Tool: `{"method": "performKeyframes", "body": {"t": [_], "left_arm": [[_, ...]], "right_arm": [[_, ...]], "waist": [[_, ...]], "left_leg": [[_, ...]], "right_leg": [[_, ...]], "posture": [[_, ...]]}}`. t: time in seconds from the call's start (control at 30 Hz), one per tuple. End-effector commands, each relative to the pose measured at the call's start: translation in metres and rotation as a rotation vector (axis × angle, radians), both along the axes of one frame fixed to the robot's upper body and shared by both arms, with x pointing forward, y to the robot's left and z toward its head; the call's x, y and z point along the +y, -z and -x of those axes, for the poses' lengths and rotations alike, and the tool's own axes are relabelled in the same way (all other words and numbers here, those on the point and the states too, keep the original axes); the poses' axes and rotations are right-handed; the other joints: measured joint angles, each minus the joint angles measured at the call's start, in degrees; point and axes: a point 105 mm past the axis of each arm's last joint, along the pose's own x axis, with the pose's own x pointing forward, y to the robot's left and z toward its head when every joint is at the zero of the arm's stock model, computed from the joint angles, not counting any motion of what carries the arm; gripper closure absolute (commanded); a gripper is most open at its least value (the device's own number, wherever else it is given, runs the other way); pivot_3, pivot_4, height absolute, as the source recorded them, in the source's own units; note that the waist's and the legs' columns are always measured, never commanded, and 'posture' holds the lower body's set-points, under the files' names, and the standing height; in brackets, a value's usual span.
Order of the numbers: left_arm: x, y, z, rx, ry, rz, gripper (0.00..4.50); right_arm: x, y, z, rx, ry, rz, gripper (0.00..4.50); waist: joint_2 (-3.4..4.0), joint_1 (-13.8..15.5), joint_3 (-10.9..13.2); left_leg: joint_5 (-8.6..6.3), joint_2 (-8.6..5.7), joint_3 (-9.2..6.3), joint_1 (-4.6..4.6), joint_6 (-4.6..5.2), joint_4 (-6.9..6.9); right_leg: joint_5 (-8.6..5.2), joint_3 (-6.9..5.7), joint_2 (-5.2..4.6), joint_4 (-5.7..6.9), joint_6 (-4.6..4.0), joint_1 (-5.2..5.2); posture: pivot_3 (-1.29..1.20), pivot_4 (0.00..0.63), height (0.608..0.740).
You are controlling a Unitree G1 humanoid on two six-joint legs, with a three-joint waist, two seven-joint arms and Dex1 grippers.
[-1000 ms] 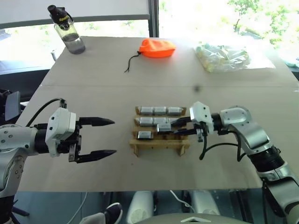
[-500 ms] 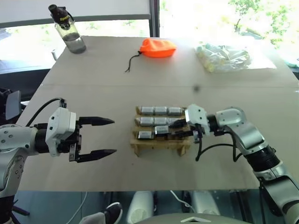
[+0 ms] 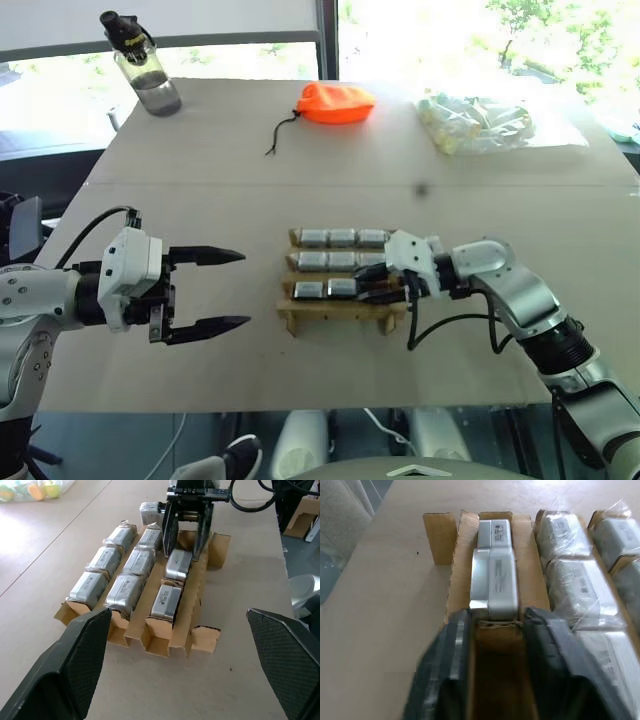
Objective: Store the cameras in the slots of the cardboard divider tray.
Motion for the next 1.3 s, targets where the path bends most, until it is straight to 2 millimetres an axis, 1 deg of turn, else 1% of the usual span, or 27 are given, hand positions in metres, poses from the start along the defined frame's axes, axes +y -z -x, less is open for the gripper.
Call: {"method": "performKeyframes", "body": {"t": [0.03,0.1,0.17,0.23,0.3,0.4,0.47,0.53,0.57,0.63,0.7,0.77,0.83,0.93,0.97,1.17,1.3], "left_arm": [[-0.002,-0.005,-0.001,-0.020,0.017,-0.008,0.00],[-0.002,-0.004,-0.002,-0.012,0.017,-0.010,0.00],[-0.002,-0.003,-0.002,-0.007,0.018,-0.014,0.00],[-0.003,-0.003,-0.003,-0.010,0.020,-0.011,0.00],[-0.004,-0.003,-0.005,-0.015,0.024,-0.006,0.00],[-0.007,-0.003,-0.007,-0.020,0.035,0.000,0.00],[-0.008,-0.003,-0.010,-0.021,0.041,0.001,0.00],[-0.009,-0.003,-0.012,-0.021,0.051,-0.001,0.00],[-0.009,-0.003,-0.013,-0.020,0.057,-0.002,0.00],[-0.010,-0.003,-0.016,-0.020,0.068,-0.004,0.00],[-0.010,-0.004,-0.019,-0.025,0.076,-0.008,0.00],[-0.009,-0.005,-0.022,-0.028,0.083,-0.013,0.00],[-0.008,-0.006,-0.025,-0.030,0.088,-0.016,0.00],[-0.010,-0.008,-0.028,-0.031,0.115,-0.019,0.00],[-0.011,-0.008,-0.029,-0.031,0.122,-0.019,0.00],[-0.013,-0.011,-0.034,-0.034,0.141,-0.025,0.00],[-0.012,-0.019,-0.043,-0.067,0.099,-0.005,0.00]], "right_arm": [[0.002,-0.025,0.006,-0.037,-0.022,-0.070,1.08],[0.001,-0.036,0.007,-0.053,-0.018,-0.108,0.05],[-0.002,-0.047,0.004,-0.069,0.010,-0.146,0.02],[-0.015,-0.058,-0.005,-0.110,0.090,-0.168,0.02],[-0.032,-0.065,-0.016,-0.160,0.196,-0.178,0.02],[-0.064,-0.070,-0.036,-0.220,0.428,-0.197,0.02],[-0.080,-0.074,-0.041,-0.230,0.553,-0.231,0.02],[-0.089,-0.073,-0.039,-0.228,0.649,-0.248,0.02],[-0.091,-0.072,-0.036,-0.217,0.685,-0.252,0.02],[-0.096,-0.067,-0.034,-0.199,0.814,-0.258,0.02],[-0.103,-0.054,-0.032,-0.202,0.959,-0.179,0.02],[-0.102,-0.044,-0.024,-0.159,1.034,-0.137,0.02],[-0.096,-0.040,-0.015,-0.113,1.054,-0.140,0.02],[-0.096,-0.021,-0.008,0.020,1.195,-0.125,0.02],[-0.097,-0.018,-0.008,0.042,1.228,-0.127,0.02],[-0.089,-0.015,-0.014,0.079,1.286,-0.165,0.02],[-0.087,-0.011,-0.018,0.074,1.303,-0.163,0.02]], "waist": [[0.01,0.01,0.00],[0.00,0.03,0.00],[0.01,0.04,0.00],[0.01,0.12,0.00],[0.00,0.17,0.00],[0.00,0.33,0.00],[-0.01,0.21,0.00],[-0.01,0.18,0.00],[0.00,0.06,0.00],[0.00,-0.14,0.00],[0.01,-0.30,0.00],[0.01,-0.28,0.00],[0.00,-0.30,0.00],[-0.02,-0.33,-0.01],[-0.02,-0.38,-0.01],[-0.02,-0.89,-0.01],[-0.02,-1.15,-0.01]], "left_leg": [[0.00,0.00,0.00,0.00,0.00,0.00],[0.00,0.00,-0.01,0.00,0.00,0.00],[0.00,0.00,-0.01,0.00,0.00,0.00],[0.00,0.00,-0.01,-0.01,0.00,0.00],[0.00,-0.01,-0.02,-0.02,0.00,0.00],[0.00,-0.04,-0.05,-0.05,0.00,0.00],[0.00,-0.04,-0.05,-0.05,0.00,0.00],[0.00,-0.04,-0.04,-0.05,0.00,-0.04],[0.00,-0.03,-0.04,-0.05,-0.01,-0.06],[0.00,-0.01,-0.01,-0.04,-0.01,-0.10],[0.00,0.02,-0.01,-0.04,-0.01,-0.11],[0.01,0.00,0.00,-0.04,-0.02,-0.09],[0.01,-0.01,0.04,-0.04,-0.02,-0.07],[0.01,-0.01,0.03,-0.02,-0.02,-0.07],[0.01,0.00,0.01,-0.03,-0.02,-0.07],[0.01,-0.03,0.03,-0.05,-0.02,-0.07],[0.01,-0.04,0.00,-0.06,-0.02,-0.08]], "right_leg": [[0.00,0.00,0.00,0.00,0.00,0.00],[0.00,0.00,0.00,0.00,0.00,0.00],[0.00,0.00,0.00,-0.01,0.00,0.00],[0.00,0.00,0.00,0.00,0.00,0.00],[0.00,-0.02,-0.01,-0.01,0.00,0.00],[0.00,-0.07,-0.05,-0.04,0.00,0.01],[0.00,-0.07,-0.05,-0.04,0.00,0.01],[0.00,-0.06,-0.05,-0.03,0.01,0.00],[0.00,-0.06,-0.03,-0.03,0.01,-0.02],[0.00,-0.02,-0.01,0.00,0.01,-0.06],[0.00,-0.01,0.02,0.02,0.01,-0.07],[0.00,0.00,0.00,0.04,0.01,-0.07],[0.00,0.04,0.00,0.02,0.01,-0.07],[-0.01,0.05,0.02,0.02,0.02,-0.07],[-0.01,0.04,0.03,0.03,0.01,-0.07],[-0.01,0.06,0.02,-0.01,0.02,-0.07],[-0.01,0.04,0.03,-0.01,0.02,-0.08]], "posture": [[0.00,0.150,0.740],[0.00,0.150,0.740],[0.00,0.150,0.740],[0.00,0.150,0.740],[0.00,0.150,0.740],[0.00,0.150,0.740],[0.00,0.150,0.740],[0.00,0.150,0.740],[0.00,0.150,0.740],[0.00,0.150,0.740],[0.00,0.150,0.740],[0.00,0.150,0.740],[0.00,0.150,0.740],[0.00,0.150,0.740],[0.00,0.150,0.740],[0.00,0.150,0.740],[0.00,0.150,0.740]]}}
